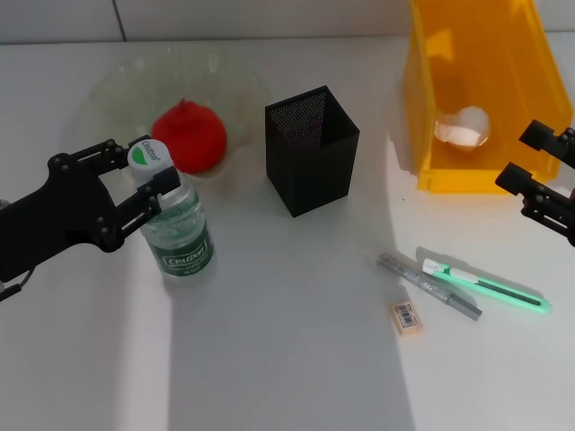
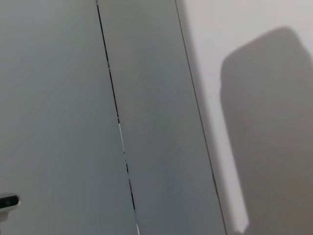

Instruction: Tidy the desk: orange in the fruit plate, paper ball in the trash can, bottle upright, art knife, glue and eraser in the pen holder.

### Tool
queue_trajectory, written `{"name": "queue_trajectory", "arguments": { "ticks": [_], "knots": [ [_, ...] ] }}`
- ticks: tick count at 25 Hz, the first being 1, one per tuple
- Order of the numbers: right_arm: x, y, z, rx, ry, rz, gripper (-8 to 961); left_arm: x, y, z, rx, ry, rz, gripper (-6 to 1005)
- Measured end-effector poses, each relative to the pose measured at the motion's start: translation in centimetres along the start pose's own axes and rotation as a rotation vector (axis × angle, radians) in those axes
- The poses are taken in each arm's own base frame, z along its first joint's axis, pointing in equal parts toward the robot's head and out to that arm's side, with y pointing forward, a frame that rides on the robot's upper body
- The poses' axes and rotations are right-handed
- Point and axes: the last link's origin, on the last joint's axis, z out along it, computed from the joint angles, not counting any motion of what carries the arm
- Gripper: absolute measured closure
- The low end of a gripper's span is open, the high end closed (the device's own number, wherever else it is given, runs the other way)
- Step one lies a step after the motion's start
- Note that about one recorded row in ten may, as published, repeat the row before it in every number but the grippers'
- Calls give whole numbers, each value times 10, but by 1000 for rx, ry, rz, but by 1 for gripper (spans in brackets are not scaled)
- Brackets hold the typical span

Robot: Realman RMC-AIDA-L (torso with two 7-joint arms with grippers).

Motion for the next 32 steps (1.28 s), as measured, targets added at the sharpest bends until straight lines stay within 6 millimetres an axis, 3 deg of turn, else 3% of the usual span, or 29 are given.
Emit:
{"name": "queue_trajectory", "arguments": {
  "ticks": [15, 19, 32],
  "knots": [
    [-1, -2, 4, -4, 0, -4, 233, 1, 1, -5, 5, 17, -4, 448],
    [-1, -2, 5, -4, 0, -4, 233, 1, 3, -7, 1, 27, -5, 334],
    [-2, 1, 5, -23, -3, 4, 233, 38, 13, -41, -95, 236, -49, 213]
  ]
}}
